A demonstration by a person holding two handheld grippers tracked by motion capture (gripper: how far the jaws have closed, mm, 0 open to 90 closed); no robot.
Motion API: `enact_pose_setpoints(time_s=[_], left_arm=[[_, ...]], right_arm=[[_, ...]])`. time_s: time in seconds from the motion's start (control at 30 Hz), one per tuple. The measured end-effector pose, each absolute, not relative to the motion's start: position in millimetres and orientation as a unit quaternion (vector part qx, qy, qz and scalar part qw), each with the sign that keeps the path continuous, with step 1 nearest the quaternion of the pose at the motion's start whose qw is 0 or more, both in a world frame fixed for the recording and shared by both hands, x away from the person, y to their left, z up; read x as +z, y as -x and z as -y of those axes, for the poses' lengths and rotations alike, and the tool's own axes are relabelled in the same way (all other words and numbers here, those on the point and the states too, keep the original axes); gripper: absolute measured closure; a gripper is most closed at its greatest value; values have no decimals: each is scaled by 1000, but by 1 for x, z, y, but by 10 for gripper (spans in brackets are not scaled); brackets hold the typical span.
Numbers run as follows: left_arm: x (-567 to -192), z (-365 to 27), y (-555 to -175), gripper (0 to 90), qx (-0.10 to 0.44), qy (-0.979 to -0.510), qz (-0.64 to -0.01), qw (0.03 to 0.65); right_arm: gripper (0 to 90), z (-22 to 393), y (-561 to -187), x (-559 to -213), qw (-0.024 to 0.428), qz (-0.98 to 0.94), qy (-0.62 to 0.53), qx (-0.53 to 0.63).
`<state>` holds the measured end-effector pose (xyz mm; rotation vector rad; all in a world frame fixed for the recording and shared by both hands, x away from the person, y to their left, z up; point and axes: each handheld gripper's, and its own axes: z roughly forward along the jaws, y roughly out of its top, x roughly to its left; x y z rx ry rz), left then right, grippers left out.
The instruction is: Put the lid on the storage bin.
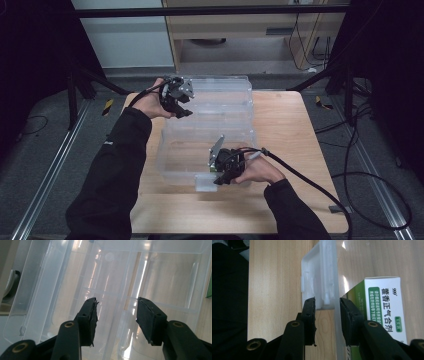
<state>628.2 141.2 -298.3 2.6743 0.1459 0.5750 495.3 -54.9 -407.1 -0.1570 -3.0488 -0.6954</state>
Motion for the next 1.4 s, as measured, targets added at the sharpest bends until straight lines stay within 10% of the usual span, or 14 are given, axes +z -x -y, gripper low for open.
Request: enact_pose_setpoints(time_s=[1.4], left_arm=[[-302,-139,-636,796,185,-967,-25,171]], right_arm=[[672,54,-495,-407,4,974,52,-220]])
